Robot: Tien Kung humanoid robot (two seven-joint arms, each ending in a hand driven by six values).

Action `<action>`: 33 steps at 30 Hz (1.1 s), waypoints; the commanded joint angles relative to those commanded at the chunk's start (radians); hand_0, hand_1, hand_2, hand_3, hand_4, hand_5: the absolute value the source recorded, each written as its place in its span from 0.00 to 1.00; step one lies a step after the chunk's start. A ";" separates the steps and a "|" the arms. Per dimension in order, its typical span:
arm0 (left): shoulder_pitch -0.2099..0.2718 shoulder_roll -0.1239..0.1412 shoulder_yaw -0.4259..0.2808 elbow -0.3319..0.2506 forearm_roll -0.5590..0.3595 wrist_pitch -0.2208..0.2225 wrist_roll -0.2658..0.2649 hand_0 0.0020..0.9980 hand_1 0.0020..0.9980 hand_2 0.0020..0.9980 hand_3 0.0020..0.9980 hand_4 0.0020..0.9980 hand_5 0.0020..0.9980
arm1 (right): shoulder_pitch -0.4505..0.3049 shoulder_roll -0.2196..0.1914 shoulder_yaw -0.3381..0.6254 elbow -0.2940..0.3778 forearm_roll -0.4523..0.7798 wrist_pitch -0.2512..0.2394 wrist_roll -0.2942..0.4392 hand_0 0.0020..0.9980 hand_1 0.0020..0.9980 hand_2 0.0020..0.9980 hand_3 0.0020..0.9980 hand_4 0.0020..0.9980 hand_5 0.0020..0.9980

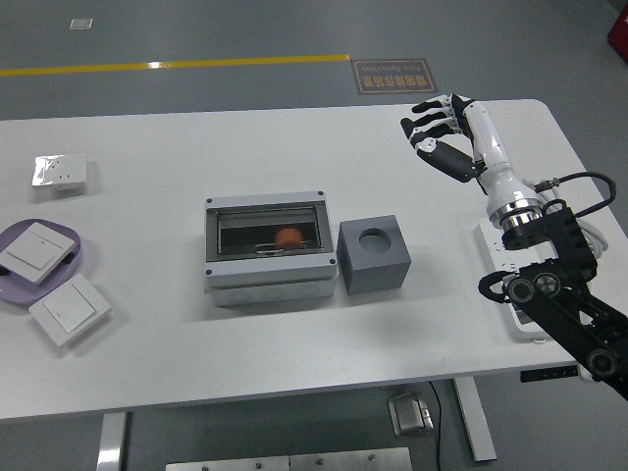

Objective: Pick up the cylinder from the cube,place it in the box,flap close box

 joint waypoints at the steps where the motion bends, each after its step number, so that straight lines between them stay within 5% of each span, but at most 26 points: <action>1: 0.000 0.000 0.006 -0.001 0.001 0.000 0.000 0.61 0.63 0.60 0.62 0.70 0.24 | -0.006 0.003 0.004 -0.002 0.006 0.001 0.003 0.55 0.51 0.54 0.60 0.75 0.47; 2: 0.000 0.001 0.012 -0.003 0.002 0.000 0.001 0.61 0.63 0.60 0.62 0.70 0.24 | -0.010 0.006 0.007 -0.003 0.008 0.003 0.004 0.55 0.51 0.54 0.60 0.75 0.47; 3: 0.000 -0.001 0.023 -0.005 0.002 0.001 0.002 0.62 0.63 0.60 0.62 0.70 0.24 | -0.016 0.011 0.014 -0.004 0.008 0.006 0.003 0.56 0.63 0.62 0.62 0.76 0.47; 9: 0.009 -0.007 0.046 -0.008 -0.002 0.000 0.006 0.62 0.63 0.60 0.62 0.70 0.24 | -0.039 0.036 0.040 -0.013 -0.003 0.019 -0.002 0.57 0.66 0.66 0.67 0.76 0.47; 16: 0.007 0.002 0.039 -0.006 -0.016 -0.004 0.003 0.61 0.63 0.60 0.62 0.70 0.24 | -0.053 0.042 0.050 -0.024 -0.121 0.009 -0.021 0.58 0.67 0.66 0.67 0.76 0.47; 33: 0.007 0.019 0.040 -0.002 -0.039 -0.011 0.005 0.61 0.63 0.60 0.62 0.69 0.24 | -0.083 0.067 0.061 -0.040 -0.142 -0.004 0.003 0.59 0.69 0.69 0.73 0.76 0.47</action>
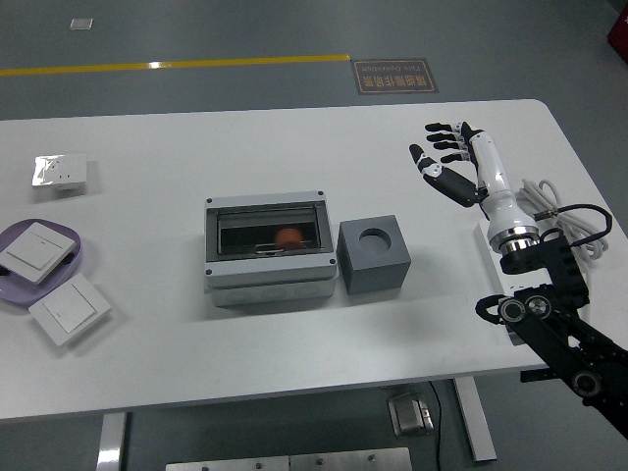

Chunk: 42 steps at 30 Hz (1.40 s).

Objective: Pick up the cylinder from the cube,place it in the box,flap close box

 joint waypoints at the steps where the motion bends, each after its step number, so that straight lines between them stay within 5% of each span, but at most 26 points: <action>1: 0.000 0.002 -0.002 0.000 0.002 0.000 0.000 0.61 0.63 0.60 0.62 0.69 0.24 | 0.000 0.000 0.000 0.001 -0.010 0.001 -0.001 0.59 0.69 0.69 0.73 0.76 0.47; 18: -0.001 0.006 -0.034 -0.002 0.028 0.000 -0.002 0.62 0.63 0.60 0.62 0.69 0.24 | -0.015 -0.010 0.015 -0.010 0.036 0.022 0.045 0.61 0.70 0.72 0.75 0.78 0.49; 42: -0.016 0.003 -0.028 0.001 0.023 0.000 -0.005 0.62 0.63 0.60 0.62 0.69 0.24 | -0.026 -0.025 0.046 0.006 -0.055 0.016 0.048 0.59 0.69 0.71 0.77 0.78 0.47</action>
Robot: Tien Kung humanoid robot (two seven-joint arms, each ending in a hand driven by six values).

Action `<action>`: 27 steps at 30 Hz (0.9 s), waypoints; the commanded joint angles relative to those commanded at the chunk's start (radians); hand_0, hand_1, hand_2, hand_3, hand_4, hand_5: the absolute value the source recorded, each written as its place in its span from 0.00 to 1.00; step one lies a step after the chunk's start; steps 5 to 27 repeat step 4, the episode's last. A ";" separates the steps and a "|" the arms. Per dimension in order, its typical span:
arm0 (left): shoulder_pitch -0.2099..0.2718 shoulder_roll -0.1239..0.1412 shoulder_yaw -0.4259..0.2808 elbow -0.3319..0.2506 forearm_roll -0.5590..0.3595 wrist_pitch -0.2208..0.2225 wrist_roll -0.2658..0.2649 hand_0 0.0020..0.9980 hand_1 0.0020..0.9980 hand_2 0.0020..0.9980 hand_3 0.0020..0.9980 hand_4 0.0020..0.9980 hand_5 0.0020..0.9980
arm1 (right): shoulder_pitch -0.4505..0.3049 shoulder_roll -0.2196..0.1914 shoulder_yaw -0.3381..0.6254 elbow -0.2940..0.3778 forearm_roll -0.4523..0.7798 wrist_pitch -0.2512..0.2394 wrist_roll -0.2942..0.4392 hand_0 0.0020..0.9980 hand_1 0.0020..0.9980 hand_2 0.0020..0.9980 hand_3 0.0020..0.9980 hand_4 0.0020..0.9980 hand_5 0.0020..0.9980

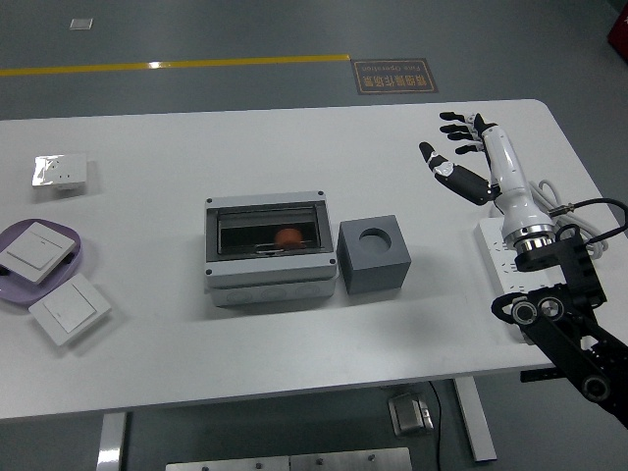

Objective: Pick up the cylinder from the cube,place it in the box,flap close box

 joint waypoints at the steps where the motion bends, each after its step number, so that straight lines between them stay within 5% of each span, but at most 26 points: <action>1: 0.000 -0.001 0.000 0.000 0.000 0.000 0.000 0.62 0.63 0.60 0.62 0.69 0.24 | 0.000 -0.001 0.000 0.000 0.000 -0.001 0.001 0.59 0.69 0.71 0.77 0.78 0.47; 27: 0.000 -0.002 -0.001 0.000 0.001 0.001 0.000 0.62 0.63 0.60 0.62 0.69 0.24 | -0.001 -0.003 0.001 0.000 0.003 -0.005 0.006 0.59 0.69 0.71 0.77 0.78 0.47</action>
